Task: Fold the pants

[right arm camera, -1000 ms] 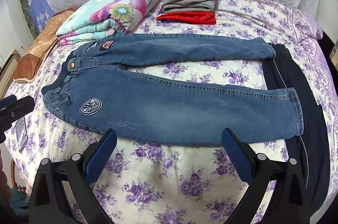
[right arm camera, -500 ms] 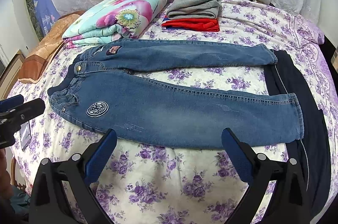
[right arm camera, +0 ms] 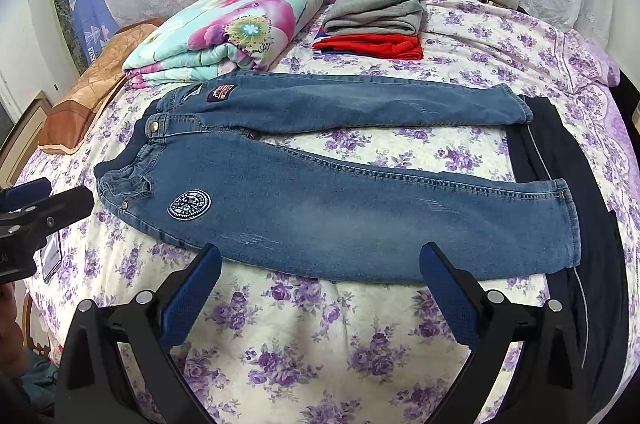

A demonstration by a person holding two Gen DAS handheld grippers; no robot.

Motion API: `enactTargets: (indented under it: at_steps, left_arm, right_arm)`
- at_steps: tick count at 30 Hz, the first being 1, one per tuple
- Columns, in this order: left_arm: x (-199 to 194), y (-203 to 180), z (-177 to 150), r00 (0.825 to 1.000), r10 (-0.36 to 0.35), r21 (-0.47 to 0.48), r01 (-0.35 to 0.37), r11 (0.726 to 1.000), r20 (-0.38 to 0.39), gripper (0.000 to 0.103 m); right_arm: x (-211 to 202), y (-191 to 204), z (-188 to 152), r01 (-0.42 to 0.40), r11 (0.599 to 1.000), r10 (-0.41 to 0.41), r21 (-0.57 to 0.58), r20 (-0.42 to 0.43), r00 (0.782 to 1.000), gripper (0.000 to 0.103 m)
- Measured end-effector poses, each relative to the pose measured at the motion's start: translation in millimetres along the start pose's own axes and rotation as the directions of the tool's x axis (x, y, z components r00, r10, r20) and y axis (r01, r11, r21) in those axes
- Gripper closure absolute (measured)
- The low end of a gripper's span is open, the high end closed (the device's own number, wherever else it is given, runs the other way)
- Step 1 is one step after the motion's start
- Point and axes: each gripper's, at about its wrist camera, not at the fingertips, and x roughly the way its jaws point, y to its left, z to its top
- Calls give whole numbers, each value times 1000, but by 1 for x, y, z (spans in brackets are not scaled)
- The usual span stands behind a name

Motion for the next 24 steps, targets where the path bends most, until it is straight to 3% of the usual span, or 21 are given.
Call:
enactTargets:
  at_steps: [17, 22, 24]
  left_arm:
    - [7, 2, 0, 1000, 2, -3, -2, 1000, -14, 4]
    - [36, 14, -1, 995, 17, -30, -20, 999, -100, 4]
    - [59, 35, -4, 983, 67, -84, -82, 993, -168, 4]
  right_arm:
    - [8, 0, 0, -14, 1000, 14, 0, -15, 1000, 3]
    - [25, -8, -7, -38, 999, 39, 20, -80, 996, 3]
    - [42, -26, -17, -27, 995, 43, 100, -156, 987, 3]
